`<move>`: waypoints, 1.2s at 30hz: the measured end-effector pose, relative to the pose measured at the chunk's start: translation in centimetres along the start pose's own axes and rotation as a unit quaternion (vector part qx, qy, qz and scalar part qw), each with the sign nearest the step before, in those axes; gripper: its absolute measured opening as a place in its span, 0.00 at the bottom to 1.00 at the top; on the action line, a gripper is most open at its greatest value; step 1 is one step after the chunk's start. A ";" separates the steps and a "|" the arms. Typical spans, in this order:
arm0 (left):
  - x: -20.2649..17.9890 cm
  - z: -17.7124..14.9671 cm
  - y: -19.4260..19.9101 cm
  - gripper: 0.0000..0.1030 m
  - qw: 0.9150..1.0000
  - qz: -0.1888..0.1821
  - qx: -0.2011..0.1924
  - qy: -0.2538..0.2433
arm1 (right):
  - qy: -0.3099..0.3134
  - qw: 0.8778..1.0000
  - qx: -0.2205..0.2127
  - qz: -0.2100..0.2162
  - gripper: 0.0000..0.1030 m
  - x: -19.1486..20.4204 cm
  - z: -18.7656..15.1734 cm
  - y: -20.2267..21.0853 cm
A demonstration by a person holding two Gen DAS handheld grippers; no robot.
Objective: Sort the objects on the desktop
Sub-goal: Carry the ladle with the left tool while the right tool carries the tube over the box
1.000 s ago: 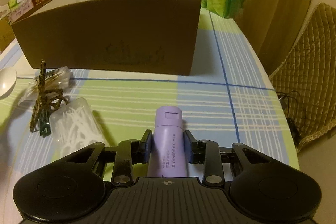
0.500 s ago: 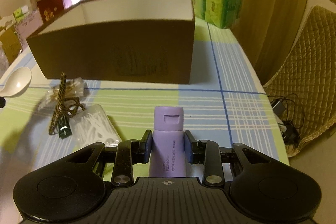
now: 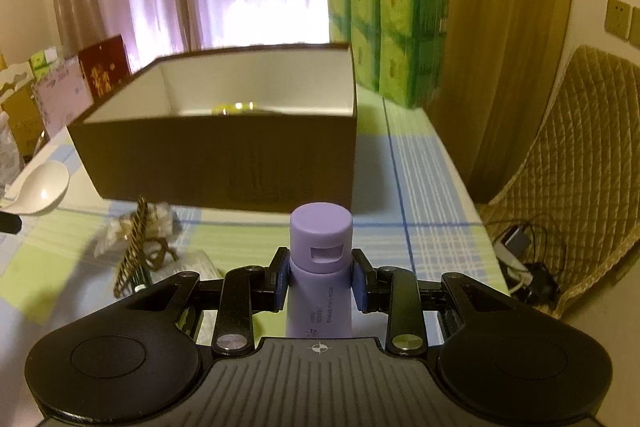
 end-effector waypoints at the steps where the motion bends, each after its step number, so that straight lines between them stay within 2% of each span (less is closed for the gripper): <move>1: 0.0 0.1 0.1 0.13 1.000 -0.001 -0.002 0.000 | 0.001 1.000 -0.005 0.001 0.28 0.1 0.3 0.2; 19: -0.3 3.4 1.3 0.13 0.998 -0.017 -0.052 -0.016 | 0.004 0.998 -0.048 0.042 0.28 1.7 5.2 1.1; 28: -1.7 7.5 -0.3 0.13 0.995 -0.040 -0.082 -0.040 | 0.002 0.994 -0.081 0.071 0.28 1.9 10.0 0.2; 36: -2.0 12.1 -3.0 0.13 0.993 -0.055 -0.100 -0.041 | 0.008 0.990 -0.110 0.085 0.28 2.2 15.1 -2.8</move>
Point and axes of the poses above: each gripper's, at about its wrist camera, not at the fingertips, and y roughly against the way its jaws point, x to its left, z to its top, the point moved 1 cm from there along -y, roughly the way its jaws point, and after that the axes turned 13 degrees about -x, right-handed, at the moved point
